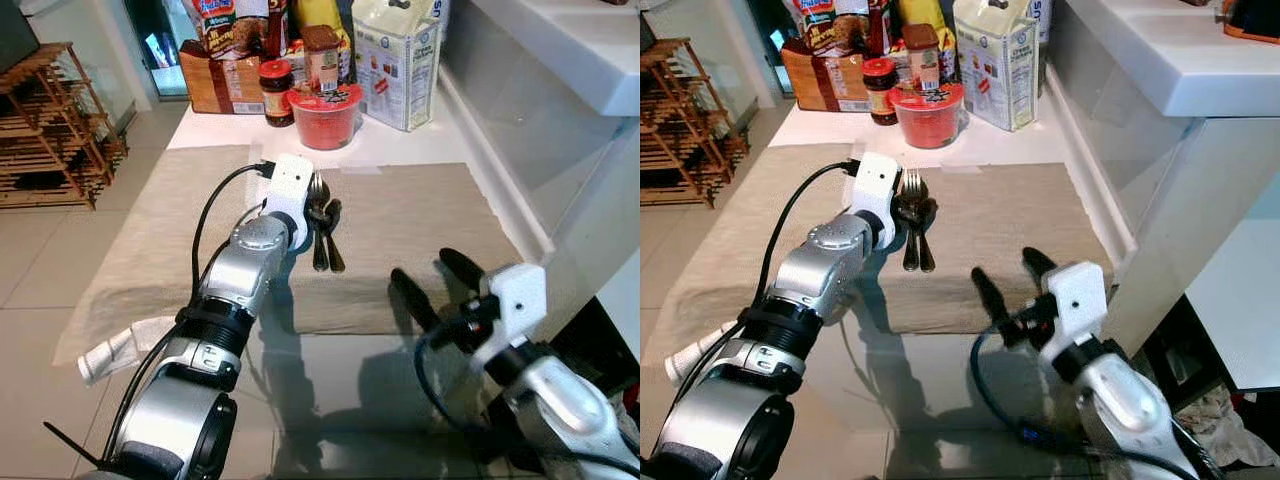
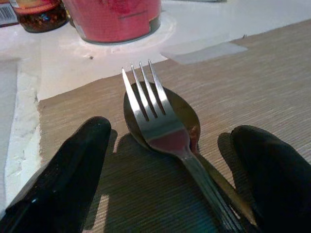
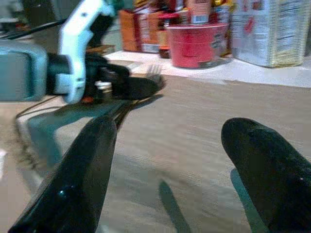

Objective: Setting the table

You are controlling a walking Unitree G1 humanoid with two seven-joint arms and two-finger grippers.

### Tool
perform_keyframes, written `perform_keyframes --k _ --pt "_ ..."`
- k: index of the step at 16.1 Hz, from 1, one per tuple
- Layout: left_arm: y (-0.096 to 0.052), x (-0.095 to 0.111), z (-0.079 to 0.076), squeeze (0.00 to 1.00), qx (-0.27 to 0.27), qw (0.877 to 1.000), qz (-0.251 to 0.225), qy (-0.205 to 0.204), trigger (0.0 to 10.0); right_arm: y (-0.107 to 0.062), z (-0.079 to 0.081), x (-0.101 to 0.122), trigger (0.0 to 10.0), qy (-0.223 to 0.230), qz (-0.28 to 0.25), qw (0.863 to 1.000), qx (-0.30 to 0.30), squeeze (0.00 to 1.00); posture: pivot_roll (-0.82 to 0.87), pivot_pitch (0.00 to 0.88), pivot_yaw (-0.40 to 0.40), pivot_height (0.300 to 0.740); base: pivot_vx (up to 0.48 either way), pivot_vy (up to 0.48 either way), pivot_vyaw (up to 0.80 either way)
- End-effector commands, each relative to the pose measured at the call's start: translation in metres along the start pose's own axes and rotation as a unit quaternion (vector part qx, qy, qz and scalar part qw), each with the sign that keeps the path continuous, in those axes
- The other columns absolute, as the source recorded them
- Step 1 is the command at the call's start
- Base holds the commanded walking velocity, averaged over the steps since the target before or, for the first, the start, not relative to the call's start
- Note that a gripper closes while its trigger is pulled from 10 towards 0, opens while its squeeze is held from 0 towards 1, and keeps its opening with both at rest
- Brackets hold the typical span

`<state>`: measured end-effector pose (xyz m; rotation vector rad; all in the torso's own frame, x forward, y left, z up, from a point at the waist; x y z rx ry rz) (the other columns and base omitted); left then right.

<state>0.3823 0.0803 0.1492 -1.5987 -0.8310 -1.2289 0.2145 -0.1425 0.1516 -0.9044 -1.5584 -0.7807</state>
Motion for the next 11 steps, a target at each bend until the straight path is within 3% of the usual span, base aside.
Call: perform_keyframes --k 1,4,6,9,10,11 --pt "-0.001 -0.005 -0.001 0.0 0.003 1.0 0.015 0.005 10.0 -0.004 0.002 0.002 10.0 -0.006 0.002 1.0 0.021 0.0 -0.2 0.0 0.102 0.74 0.0 0.0 0.0" --pt "-0.001 -0.012 -0.004 0.0 0.008 1.0 0.028 -0.002 10.0 -0.004 -0.007 -0.017 10.0 -0.07 0.032 0.997 -0.021 0.0 -0.2 0.0 0.088 0.74 0.0 0.0 0.0" --pt "-0.002 -0.015 -0.005 0.0 0.012 0.999 0.032 -0.007 10.0 -0.02 -0.002 -0.039 10.0 -0.077 0.057 0.995 -0.012 0.0 -0.19 0.0 0.086 0.74 0.0 0.0 0.0" --pt "-0.003 -0.018 -0.002 0.0 0.02 0.999 0.037 -0.008 9.9 -0.03 0.001 -0.044 10.0 -0.078 0.058 0.995 -0.017 0.0 -0.19 0.0 0.088 0.74 0.0 0.0 0.0" --pt "-0.002 -0.02 0.002 0.0 0.034 0.998 0.046 -0.008 0.0 -0.023 0.004 -0.042 10.0 -0.09 0.05 0.994 -0.019 0.0 -0.19 0.0 0.091 0.74 0.0 0.0 0.0" --pt "-0.002 -0.02 0.003 0.0 0.033 0.998 0.047 -0.009 0.0 -0.02 0.007 -0.044 10.0 -0.091 0.047 0.995 -0.018 0.0 -0.19 0.0 0.091 0.74 0.0 0.0 0.0"
Point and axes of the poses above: a point about 5 cm out from each wrist's last joint towards the gripper, its own y axis pointing out of the wrist towards the gripper, its own x axis along the axis of the wrist's last joint, z = x × y, the point moved 1 cm from there along y, pointing out of the wrist towards the gripper, and after that the axes turned 8 degrees about -y, right-handed, at the moved point
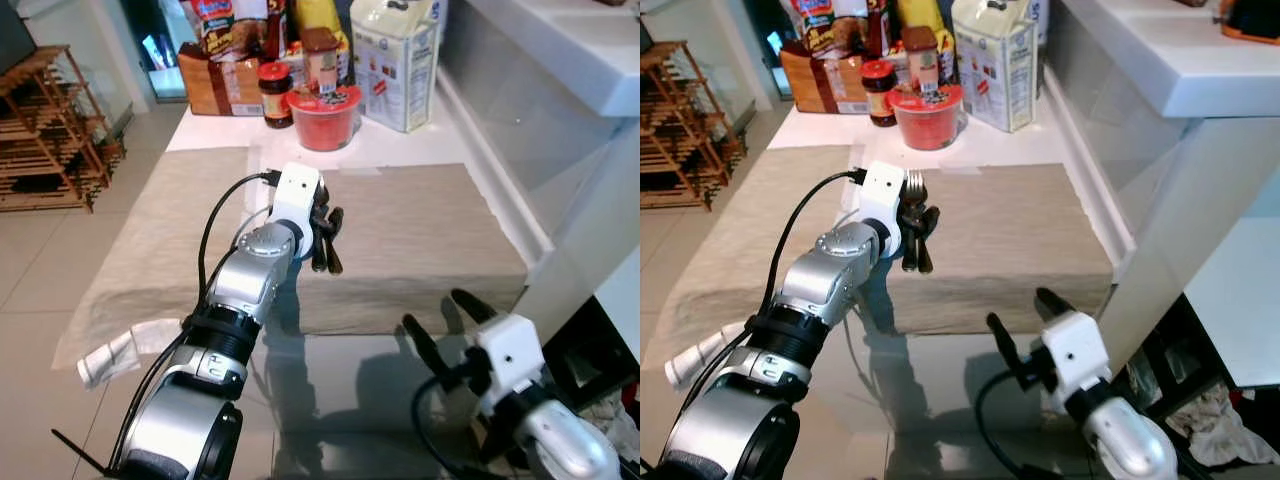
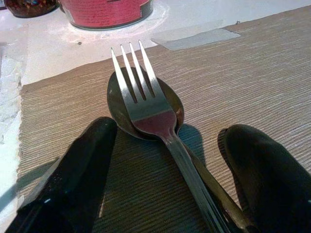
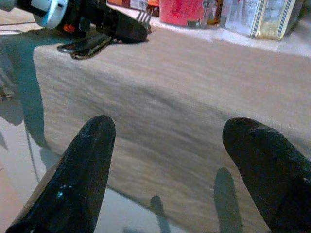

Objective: Setting the table

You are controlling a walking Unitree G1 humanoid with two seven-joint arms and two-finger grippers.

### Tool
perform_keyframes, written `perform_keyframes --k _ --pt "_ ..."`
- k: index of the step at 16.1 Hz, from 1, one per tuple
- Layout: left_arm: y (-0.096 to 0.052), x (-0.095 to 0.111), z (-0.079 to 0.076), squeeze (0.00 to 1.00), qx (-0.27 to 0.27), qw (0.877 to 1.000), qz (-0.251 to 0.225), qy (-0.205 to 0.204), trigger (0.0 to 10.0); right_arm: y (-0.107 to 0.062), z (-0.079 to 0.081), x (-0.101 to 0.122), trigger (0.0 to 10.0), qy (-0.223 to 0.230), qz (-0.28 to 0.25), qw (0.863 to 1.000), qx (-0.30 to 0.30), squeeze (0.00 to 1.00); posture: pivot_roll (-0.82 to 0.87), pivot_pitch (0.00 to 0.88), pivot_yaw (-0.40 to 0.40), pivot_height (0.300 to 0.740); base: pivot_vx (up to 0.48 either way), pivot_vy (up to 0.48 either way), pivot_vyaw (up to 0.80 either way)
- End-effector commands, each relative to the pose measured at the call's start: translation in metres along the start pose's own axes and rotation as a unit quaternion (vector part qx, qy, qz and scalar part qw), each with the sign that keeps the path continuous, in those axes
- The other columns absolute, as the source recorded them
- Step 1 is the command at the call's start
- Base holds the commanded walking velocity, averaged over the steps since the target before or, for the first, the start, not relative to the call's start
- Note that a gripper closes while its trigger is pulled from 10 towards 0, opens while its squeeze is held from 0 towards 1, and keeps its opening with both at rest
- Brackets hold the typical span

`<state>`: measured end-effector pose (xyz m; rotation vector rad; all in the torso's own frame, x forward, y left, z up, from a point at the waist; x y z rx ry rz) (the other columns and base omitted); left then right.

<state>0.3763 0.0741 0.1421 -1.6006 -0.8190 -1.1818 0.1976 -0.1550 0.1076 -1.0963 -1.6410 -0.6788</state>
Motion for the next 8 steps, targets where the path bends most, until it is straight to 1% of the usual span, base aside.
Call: perform_keyframes --k 1,2,3,5,6,7,8 --pt "0.0 -0.012 0.011 0.0 0.026 0.999 0.03 -0.002 0.0 0.006 0.007 -0.001 10.0 -0.004 -0.004 1.0 0.003 0.0 -0.19 0.0 0.09 0.74 0.0 0.0 0.0" --pt "0.0 -0.013 0.012 0.0 0.025 0.999 0.032 -0.003 0.0 0.008 0.01 -0.002 10.0 -0.003 -0.005 1.0 0.005 0.0 -0.19 0.0 0.091 0.74 0.0 0.0 0.0" --pt "-0.001 -0.014 0.013 0.0 0.026 0.999 0.039 -0.001 0.0 0.016 0.015 -0.006 10.0 -0.005 -0.004 1.0 0.007 0.0 -0.19 0.0 0.09 0.74 0.0 0.0 0.0" --pt "-0.001 -0.017 0.015 0.0 0.03 0.998 0.046 0.004 0.0 0.036 0.017 -0.018 10.0 -0.001 0.001 1.0 -0.003 0.0 -0.18 0.0 0.09 0.74 0.0 0.0 0.0" --pt "-0.001 -0.017 0.015 0.0 0.028 0.998 0.048 0.004 0.0 0.039 0.02 -0.021 10.0 0.001 0.003 1.0 -0.005 0.0 -0.18 0.0 0.09 0.74 0.0 0.0 0.0" --pt "-0.002 -0.019 0.015 0.0 0.028 0.998 0.053 0.005 0.0 0.043 0.026 -0.027 10.0 0.005 0.007 1.0 -0.006 0.0 -0.18 0.0 0.088 0.74 0.0 0.0 0.0" --pt "-0.002 -0.022 0.016 0.0 0.03 0.998 0.062 0.0 0.0 0.046 0.035 -0.04 10.0 0.008 0.017 1.0 -0.002 0.0 -0.18 0.0 0.086 0.74 0.0 0.0 0.0"
Point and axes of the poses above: a point about 5 cm out from each wrist's last joint towards the gripper, its own y axis pointing out of the wrist towards the gripper, its own x axis along the axis of the wrist's last joint, z = x × y, the point moved 1 cm from there along y, pointing out of the wrist towards the gripper, and after that the axes turned 8 degrees about -y, right-handed, at the moved point
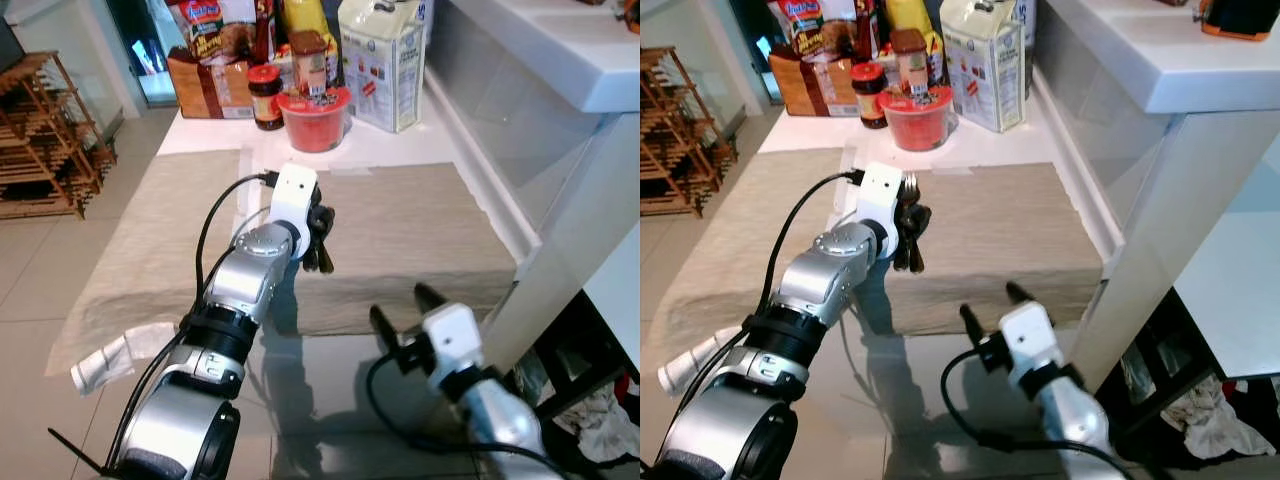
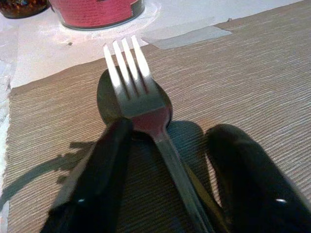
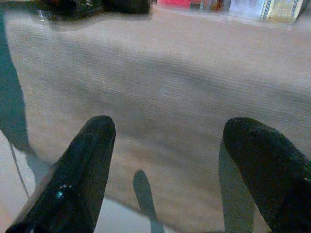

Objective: Setting the table

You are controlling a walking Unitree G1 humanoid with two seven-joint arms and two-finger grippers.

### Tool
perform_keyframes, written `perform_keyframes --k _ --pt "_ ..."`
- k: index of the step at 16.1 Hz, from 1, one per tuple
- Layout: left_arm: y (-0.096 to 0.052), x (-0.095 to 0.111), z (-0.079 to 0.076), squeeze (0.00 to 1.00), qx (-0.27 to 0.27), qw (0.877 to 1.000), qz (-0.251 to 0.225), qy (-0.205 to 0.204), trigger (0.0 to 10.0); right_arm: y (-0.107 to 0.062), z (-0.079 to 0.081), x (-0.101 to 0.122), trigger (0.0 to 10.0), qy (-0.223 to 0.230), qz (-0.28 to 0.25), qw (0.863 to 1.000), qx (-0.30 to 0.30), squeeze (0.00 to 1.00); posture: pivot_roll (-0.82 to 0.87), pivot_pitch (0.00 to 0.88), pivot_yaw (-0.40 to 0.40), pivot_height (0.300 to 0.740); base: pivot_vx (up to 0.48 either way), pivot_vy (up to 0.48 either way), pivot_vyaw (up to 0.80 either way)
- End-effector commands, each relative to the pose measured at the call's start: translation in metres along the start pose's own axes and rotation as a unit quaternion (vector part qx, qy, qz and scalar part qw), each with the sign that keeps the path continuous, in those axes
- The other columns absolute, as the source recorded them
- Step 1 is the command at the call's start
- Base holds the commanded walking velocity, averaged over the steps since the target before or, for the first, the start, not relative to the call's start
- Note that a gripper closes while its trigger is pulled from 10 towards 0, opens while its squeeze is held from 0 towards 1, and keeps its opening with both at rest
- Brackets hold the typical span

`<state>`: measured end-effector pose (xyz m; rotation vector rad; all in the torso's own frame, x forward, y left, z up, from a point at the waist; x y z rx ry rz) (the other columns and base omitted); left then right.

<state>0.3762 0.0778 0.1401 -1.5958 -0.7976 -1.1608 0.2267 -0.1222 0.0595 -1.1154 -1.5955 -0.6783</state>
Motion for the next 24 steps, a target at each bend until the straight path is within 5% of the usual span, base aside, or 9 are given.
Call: perform_keyframes --k 1,9,13,16,20,21,22,24 --pt "-0.001 -0.023 0.015 0.0 0.028 0.998 0.058 -0.009 0.0 -0.001 0.019 -0.023 10.0 -0.001 0.016 1.0 0.008 0.0 -0.18 0.0 0.086 0.74 0.0 0.0 0.0" --pt "-0.004 -0.003 0.018 0.0 0.035 0.999 0.017 -0.015 0.0 0.01 0.062 -0.087 10.0 0.004 0.128 0.991 0.03 0.0 -0.18 0.008 0.084 0.74 0.0 0.0 0.0" --pt "-0.011 0.02 0.011 0.0 0.024 0.999 -0.024 -0.013 0.0 0.022 0.064 -0.088 10.0 -0.003 0.151 0.988 0.031 0.0 -0.17 0.013 0.082 0.74 0.0 0.0 0.0" --pt "-0.015 0.025 0.01 0.0 0.02 0.999 -0.038 -0.018 0.0 0.025 0.055 -0.077 10.0 0.006 0.092 0.996 0.016 0.0 -0.17 0.013 0.081 0.74 0.0 0.0 0.0" --pt "-0.021 0.031 0.008 0.0 0.018 0.999 -0.049 -0.013 0.0 0.026 0.054 -0.076 10.0 0.004 0.084 0.996 0.016 0.0 -0.18 0.016 0.079 0.74 0.0 0.0 0.0" --pt "-0.022 0.031 0.007 0.0 0.019 0.999 -0.048 0.008 3.4 0.026 0.052 -0.075 10.0 0.005 0.081 0.997 0.013 0.0 -0.18 0.018 0.078 0.74 0.0 0.0 0.0" --pt "-0.023 0.032 0.005 0.0 0.015 0.998 -0.052 0.014 10.0 0.025 0.05 -0.078 10.0 0.0 0.089 0.996 0.011 0.0 -0.18 0.018 0.077 0.74 0.0 0.0 0.0" --pt "-0.024 0.033 0.004 0.0 0.019 0.998 -0.056 0.016 10.0 0.024 0.052 -0.077 10.0 -0.002 0.081 0.997 0.018 0.0 -0.18 0.018 0.078 0.74 0.0 0.0 0.0"
Point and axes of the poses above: a point about 5 cm out from each wrist's last joint towards the gripper, its own y axis pointing out of the wrist towards the gripper, its own x axis along the axis of the wrist's last joint, z = x × y, the point moved 1 cm from there along y, pointing out of the wrist towards the gripper, and after that the axes turned 8 degrees about -y, right-handed, at the moved point
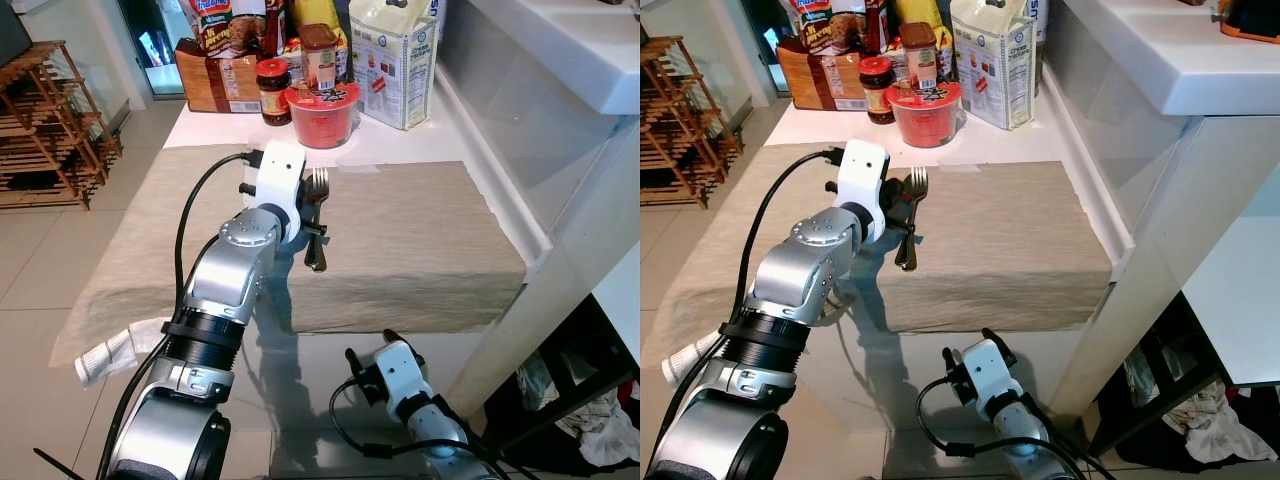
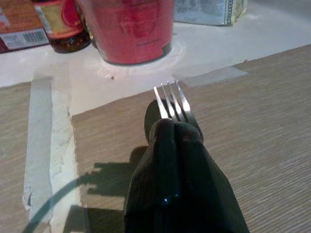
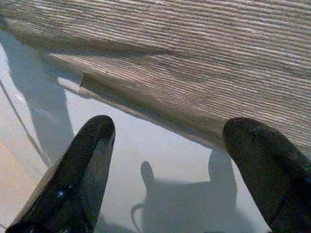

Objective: Setting the table

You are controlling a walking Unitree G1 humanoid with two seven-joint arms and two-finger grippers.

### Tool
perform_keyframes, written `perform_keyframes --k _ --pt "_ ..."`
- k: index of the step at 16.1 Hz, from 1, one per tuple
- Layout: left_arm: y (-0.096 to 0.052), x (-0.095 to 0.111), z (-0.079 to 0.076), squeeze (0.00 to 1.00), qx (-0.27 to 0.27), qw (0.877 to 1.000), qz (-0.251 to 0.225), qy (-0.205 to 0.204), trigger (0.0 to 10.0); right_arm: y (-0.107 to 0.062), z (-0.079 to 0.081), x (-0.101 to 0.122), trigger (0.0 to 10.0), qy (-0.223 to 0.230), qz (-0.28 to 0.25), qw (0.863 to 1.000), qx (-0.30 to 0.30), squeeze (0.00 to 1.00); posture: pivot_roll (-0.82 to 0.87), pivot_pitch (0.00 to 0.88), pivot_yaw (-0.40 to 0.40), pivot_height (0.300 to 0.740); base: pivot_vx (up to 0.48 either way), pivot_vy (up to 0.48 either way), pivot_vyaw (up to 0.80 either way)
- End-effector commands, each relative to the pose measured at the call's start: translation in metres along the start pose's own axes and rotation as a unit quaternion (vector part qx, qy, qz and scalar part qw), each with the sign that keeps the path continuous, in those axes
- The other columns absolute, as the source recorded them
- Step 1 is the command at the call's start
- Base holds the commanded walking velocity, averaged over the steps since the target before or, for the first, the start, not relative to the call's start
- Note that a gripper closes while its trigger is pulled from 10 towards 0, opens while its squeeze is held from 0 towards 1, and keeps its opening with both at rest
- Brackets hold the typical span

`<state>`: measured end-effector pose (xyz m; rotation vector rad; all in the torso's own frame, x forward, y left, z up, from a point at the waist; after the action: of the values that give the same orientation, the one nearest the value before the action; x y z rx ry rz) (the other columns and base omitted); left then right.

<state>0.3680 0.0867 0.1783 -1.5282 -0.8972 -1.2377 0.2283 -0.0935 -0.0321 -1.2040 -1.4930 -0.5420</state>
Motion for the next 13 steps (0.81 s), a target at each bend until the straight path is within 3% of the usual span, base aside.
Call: perform_keyframes --k 1,2,5,9,13 --pt "-0.002 0.0 0.001 0.0 0.005 1.0 0.002 0.007 10.0 0.0 -0.002 0.005 10.0 0.002 -0.021 1.0 -0.001 0.0 -0.18 0.018 0.078 0.74 0.0 0.0 0.0" --pt "-0.002 -0.004 0.003 0.0 0.007 1.0 0.009 0.009 10.0 -0.003 -0.006 0.011 10.0 0.003 -0.062 0.998 0.001 0.0 -0.2 0.016 0.078 0.74 0.0 0.0 0.0" --pt "-0.001 -0.008 0.002 0.0 0.009 1.0 0.013 0.009 10.0 -0.004 -0.005 0.013 10.0 0.003 -0.07 0.998 0.008 0.0 -0.21 0.0 0.081 0.74 0.0 0.0 0.0" --pt "0.0 -0.01 0.0 0.0 0.005 1.0 0.017 0.009 10.0 0.0 -0.018 0.012 10.0 0.013 -0.063 0.998 -0.002 0.0 -0.2 0.0 0.086 0.74 0.0 0.0 0.0" --pt "0.002 -0.013 0.002 0.0 0.012 1.0 0.02 0.007 10.0 -0.003 -0.024 -0.007 10.0 -0.004 0.008 1.0 -0.006 0.0 -0.2 0.0 0.079 0.74 0.0 0.0 0.0"
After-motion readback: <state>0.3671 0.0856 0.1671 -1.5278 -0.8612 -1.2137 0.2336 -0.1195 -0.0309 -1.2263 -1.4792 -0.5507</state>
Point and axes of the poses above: a point about 5 cm out from each wrist's last joint towards the gripper, its own y axis pointing out of the wrist towards the gripper, its own x axis along the axis of the wrist's last joint, z = x × y, the point moved 1 cm from there along y, pointing out of the wrist towards the gripper, and after that the axes turned 8 degrees about -y, right-handed, at the moved point
